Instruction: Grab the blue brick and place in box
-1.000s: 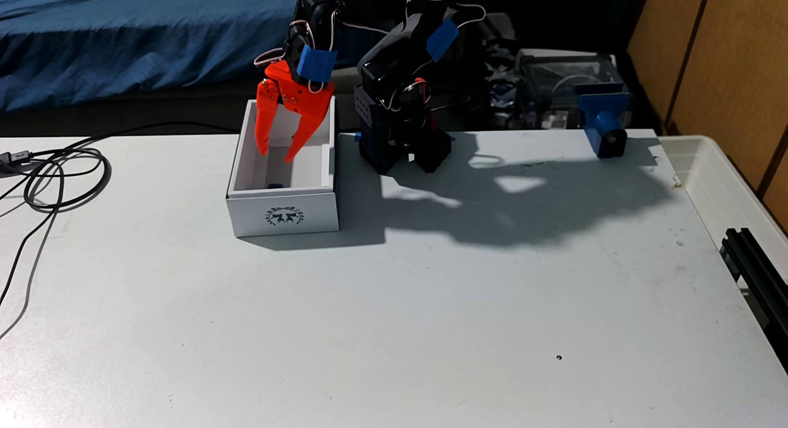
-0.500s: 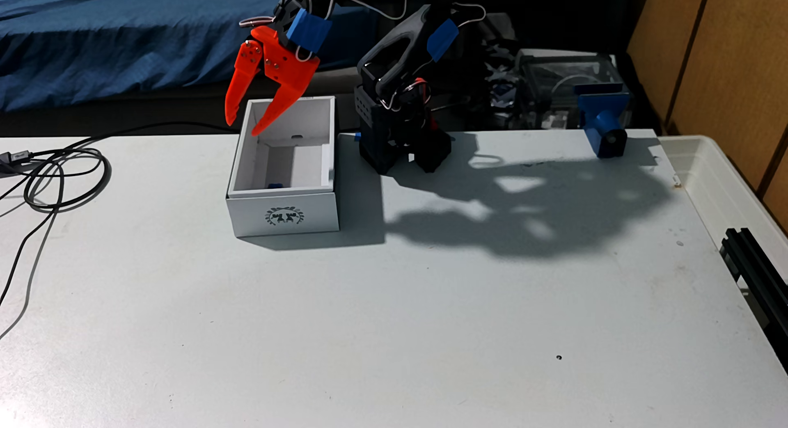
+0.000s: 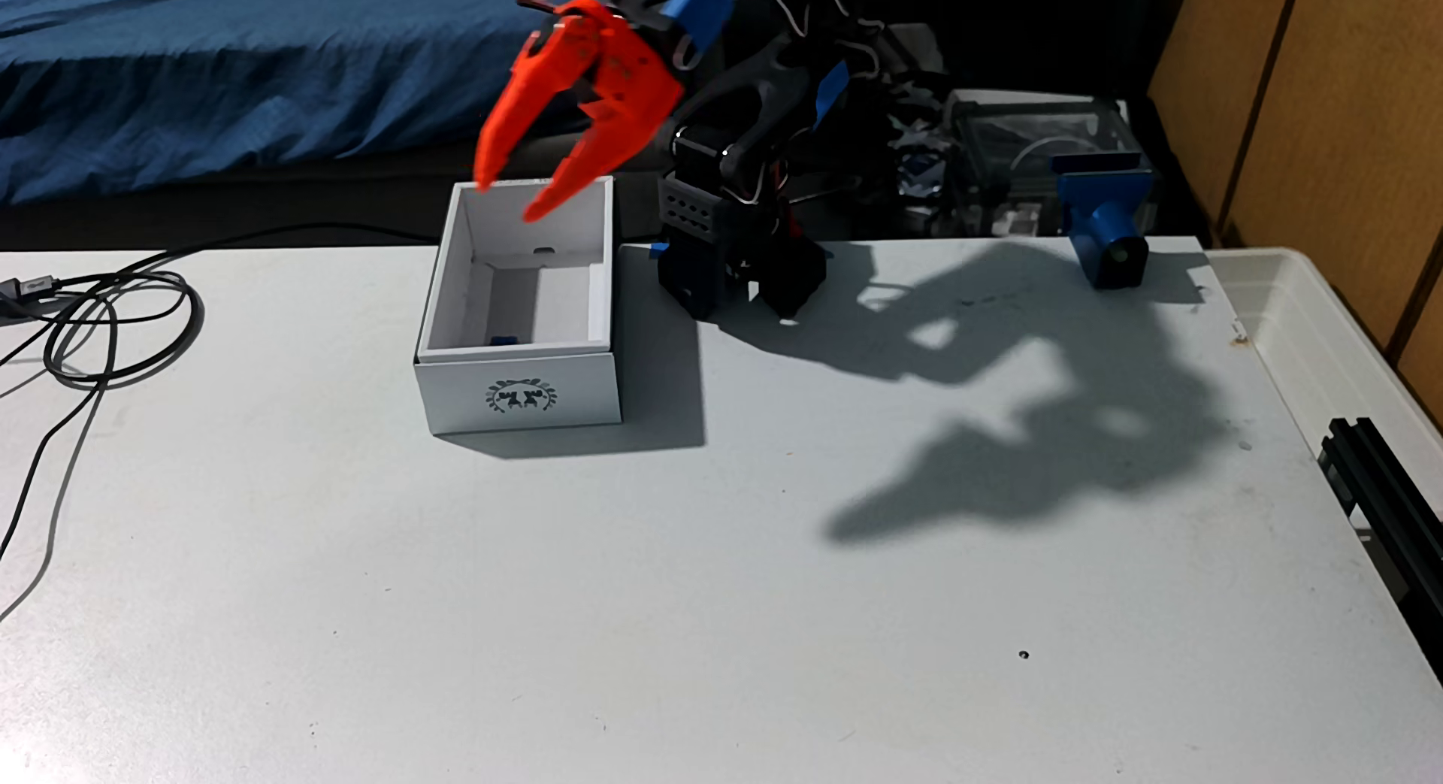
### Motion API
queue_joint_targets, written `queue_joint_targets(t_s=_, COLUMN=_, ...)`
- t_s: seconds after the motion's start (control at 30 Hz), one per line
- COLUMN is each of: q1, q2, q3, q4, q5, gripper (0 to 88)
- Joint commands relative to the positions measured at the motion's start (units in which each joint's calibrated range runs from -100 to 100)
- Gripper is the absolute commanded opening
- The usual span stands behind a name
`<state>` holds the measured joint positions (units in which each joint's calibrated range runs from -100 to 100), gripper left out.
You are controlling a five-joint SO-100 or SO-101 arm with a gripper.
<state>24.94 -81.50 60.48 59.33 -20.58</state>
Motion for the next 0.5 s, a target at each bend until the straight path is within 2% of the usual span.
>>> queue_joint_targets(t_s=0.0, q1=-6.45, q2=-9.19, q3=4.29, q4=-5.00, q5=2.24, gripper=11.0)
queue_joint_targets(t_s=0.23, q1=-17.66, q2=-15.88, q3=12.10, q4=-15.17, q5=8.92, gripper=11.8)
queue_joint_targets(t_s=0.47, q1=-24.57, q2=-15.03, q3=18.04, q4=-20.34, q5=9.77, gripper=11.8)
